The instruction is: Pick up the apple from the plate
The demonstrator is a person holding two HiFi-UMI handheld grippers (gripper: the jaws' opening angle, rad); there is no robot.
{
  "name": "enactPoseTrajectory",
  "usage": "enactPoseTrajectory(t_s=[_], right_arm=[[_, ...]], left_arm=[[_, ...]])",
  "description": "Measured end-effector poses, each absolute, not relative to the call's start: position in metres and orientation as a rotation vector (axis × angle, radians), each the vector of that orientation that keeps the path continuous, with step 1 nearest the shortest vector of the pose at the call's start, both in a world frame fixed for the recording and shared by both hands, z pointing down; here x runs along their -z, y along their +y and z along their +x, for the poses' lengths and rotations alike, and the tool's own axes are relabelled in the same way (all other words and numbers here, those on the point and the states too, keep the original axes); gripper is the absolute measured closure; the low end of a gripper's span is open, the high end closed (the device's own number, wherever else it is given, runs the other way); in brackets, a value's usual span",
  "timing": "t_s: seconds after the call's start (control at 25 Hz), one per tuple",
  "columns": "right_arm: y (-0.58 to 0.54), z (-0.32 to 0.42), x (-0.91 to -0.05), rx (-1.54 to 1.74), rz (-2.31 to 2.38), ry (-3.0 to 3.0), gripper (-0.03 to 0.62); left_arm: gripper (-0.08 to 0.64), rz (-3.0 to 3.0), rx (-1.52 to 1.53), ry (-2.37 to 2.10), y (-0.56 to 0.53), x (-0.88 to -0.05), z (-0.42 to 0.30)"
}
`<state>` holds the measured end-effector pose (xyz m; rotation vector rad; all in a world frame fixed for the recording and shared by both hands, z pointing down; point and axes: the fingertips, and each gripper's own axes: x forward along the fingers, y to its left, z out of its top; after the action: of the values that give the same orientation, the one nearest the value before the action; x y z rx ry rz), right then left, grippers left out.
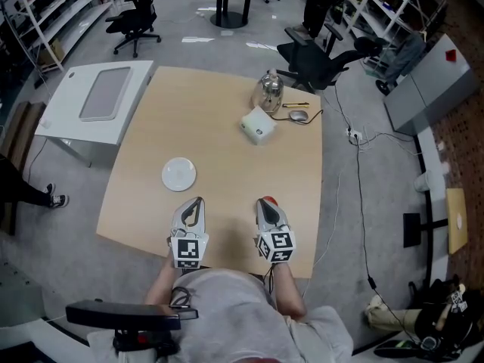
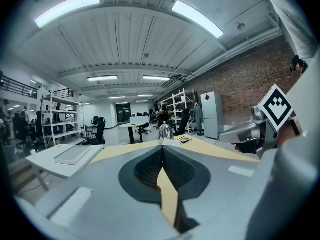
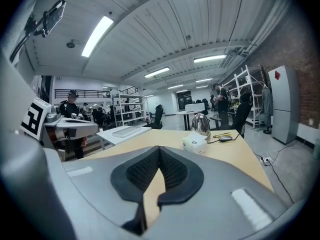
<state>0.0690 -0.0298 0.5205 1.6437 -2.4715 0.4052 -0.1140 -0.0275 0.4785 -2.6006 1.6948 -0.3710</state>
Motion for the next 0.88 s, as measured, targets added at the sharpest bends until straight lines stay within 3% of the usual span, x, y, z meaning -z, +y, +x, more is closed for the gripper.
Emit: enactPoseTrajectory(t_s=[0.88], right_arm=[[-0.030, 0.075, -0.531, -0.410, 1.642, -2.465, 0.586]], left_arm=[[0.540, -2.599, 0.376, 1.684, -0.028, -0.486, -0.106]])
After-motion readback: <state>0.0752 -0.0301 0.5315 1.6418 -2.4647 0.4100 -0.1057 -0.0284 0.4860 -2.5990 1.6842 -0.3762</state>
